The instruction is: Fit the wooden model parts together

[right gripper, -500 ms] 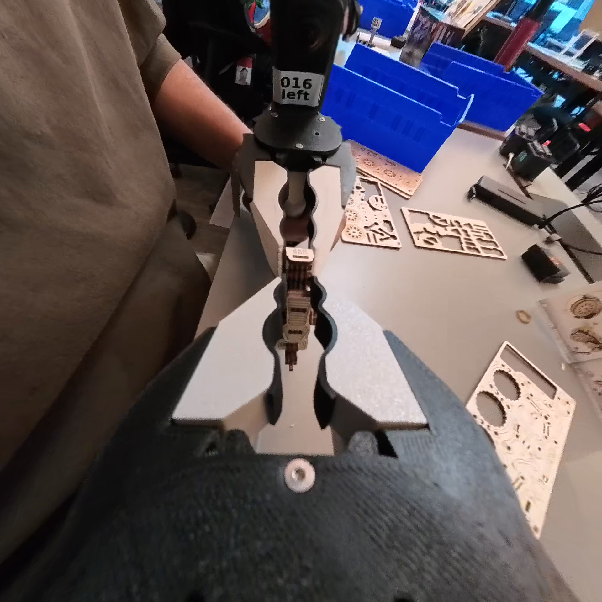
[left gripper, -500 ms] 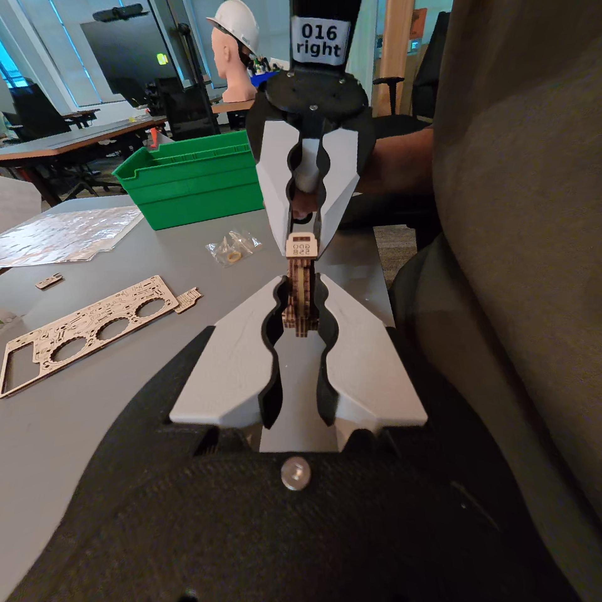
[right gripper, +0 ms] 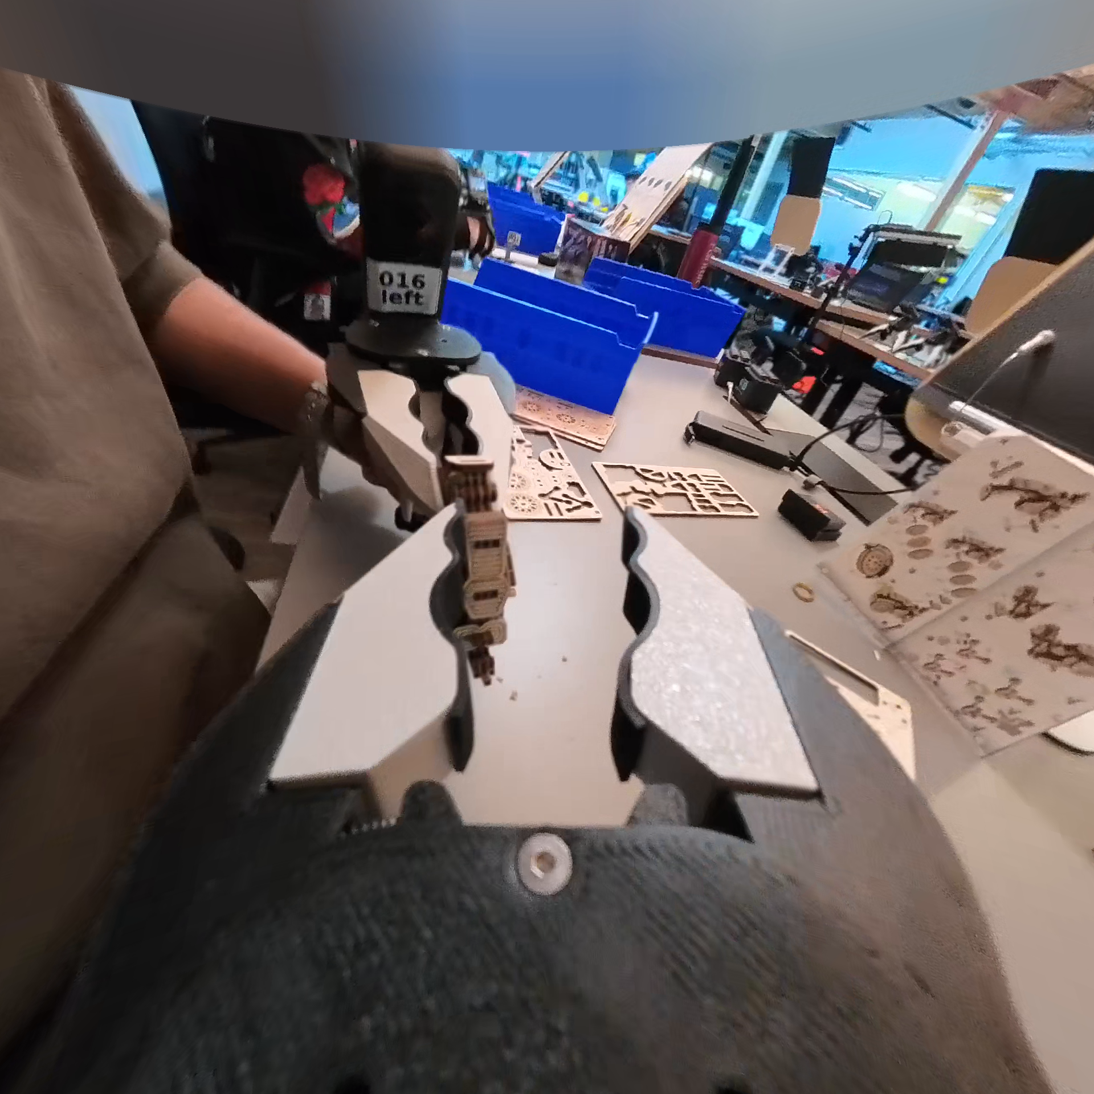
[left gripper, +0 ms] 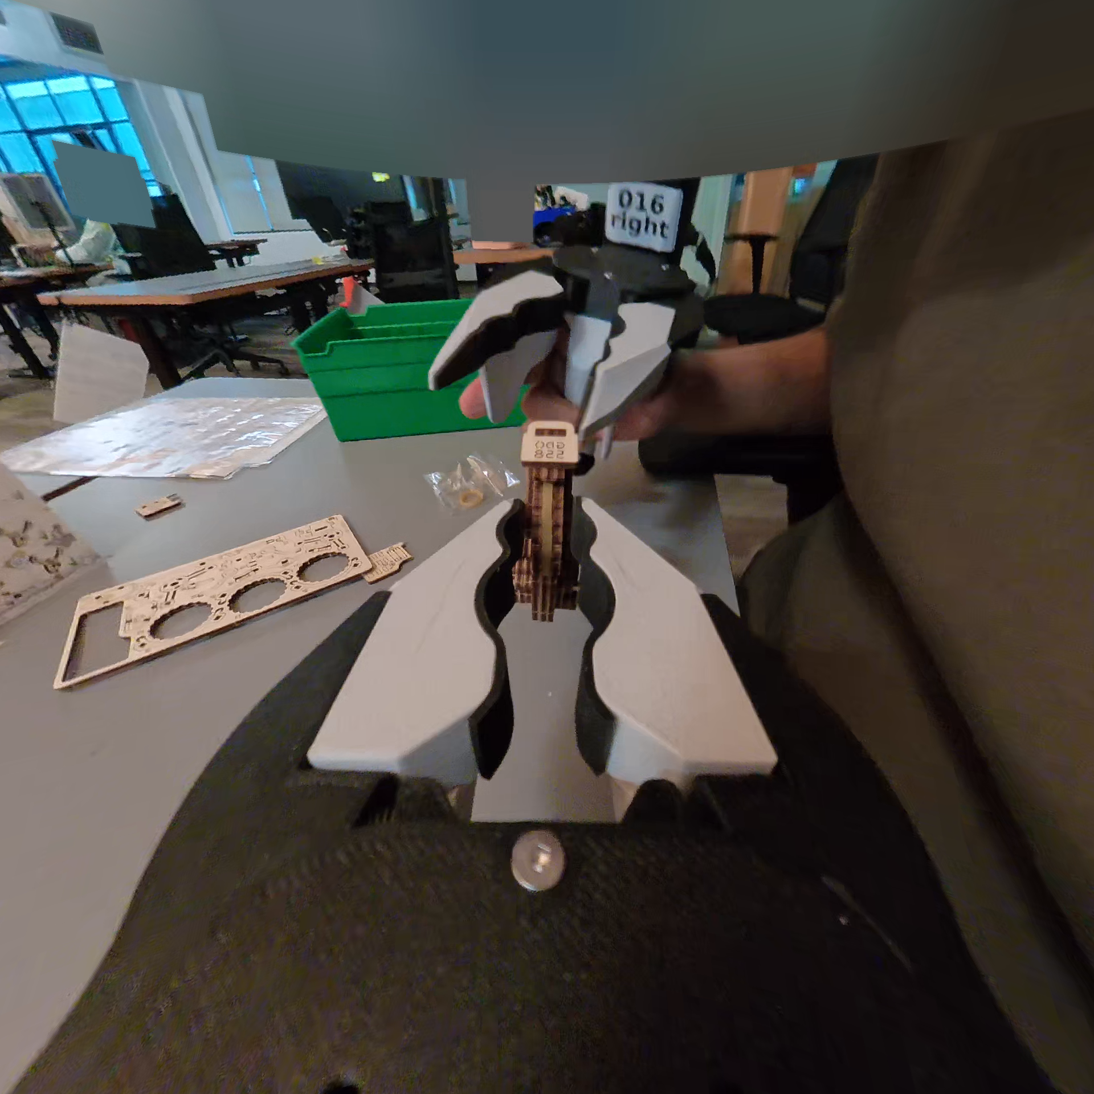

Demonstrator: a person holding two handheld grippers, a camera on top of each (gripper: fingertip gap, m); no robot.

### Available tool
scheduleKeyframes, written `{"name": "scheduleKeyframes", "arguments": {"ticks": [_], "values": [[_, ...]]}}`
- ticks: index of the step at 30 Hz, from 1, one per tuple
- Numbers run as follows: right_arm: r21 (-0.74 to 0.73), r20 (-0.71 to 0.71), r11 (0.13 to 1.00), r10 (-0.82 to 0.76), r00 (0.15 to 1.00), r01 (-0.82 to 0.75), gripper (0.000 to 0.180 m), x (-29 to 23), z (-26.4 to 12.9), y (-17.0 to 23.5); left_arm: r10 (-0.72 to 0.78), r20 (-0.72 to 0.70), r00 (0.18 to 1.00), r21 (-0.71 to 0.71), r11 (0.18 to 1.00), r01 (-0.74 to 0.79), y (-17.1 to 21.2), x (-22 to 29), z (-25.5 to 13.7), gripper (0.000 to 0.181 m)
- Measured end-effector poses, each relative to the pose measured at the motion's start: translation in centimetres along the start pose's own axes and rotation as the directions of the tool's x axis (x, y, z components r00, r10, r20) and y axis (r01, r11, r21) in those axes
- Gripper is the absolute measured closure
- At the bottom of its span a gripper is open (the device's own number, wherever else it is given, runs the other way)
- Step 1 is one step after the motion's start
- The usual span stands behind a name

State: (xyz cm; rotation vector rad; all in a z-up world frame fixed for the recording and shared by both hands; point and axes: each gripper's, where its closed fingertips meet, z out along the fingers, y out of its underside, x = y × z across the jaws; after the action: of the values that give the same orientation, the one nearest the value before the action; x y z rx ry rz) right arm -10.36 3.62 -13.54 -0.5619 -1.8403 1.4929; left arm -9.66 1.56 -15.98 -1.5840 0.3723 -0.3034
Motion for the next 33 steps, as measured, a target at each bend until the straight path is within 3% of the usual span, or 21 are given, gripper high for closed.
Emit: {"name": "scheduleKeyframes", "arguments": {"ticks": [4, 8, 12, 20, 33], "values": [[0.016, 0.006, 0.992, 0.127, 0.992, -0.127, 0.122, 0.8, 0.0, 0.6, -0.207, 0.041, 0.978, 0.113, 0.973, 0.201, -1.2, -2.0, -0.6, 0.168], [-0.036, 0.033, 0.973, 0.229, 0.973, -0.228, 0.122, 0.5, 0.7, 2.1, -0.451, 0.012, 0.892, 0.221, 0.872, 0.438, -1.7, -3.8, -1.2, 0.168], [-0.069, 0.074, 0.94, 0.339, 0.938, -0.335, 0.13, -0.3, 1.4, 3.0, -0.573, -0.054, 0.817, 0.26, 0.782, 0.566, -1.8, -4.3, -1.4, 0.168], [0.004, 0.171, 0.844, 0.528, 0.832, -0.536, 0.144, 0.0, 1.1, 1.7, -0.588, -0.115, 0.801, 0.241, 0.766, 0.597, -1.9, -3.5, -1.1, 0.168], [0.001, 0.241, 0.803, 0.579, 0.779, -0.597, 0.163, -0.4, 0.9, 1.0, -0.55, -0.163, 0.819, 0.198, 0.795, 0.573, -1.9, -2.1, -0.6, 0.168]]}}
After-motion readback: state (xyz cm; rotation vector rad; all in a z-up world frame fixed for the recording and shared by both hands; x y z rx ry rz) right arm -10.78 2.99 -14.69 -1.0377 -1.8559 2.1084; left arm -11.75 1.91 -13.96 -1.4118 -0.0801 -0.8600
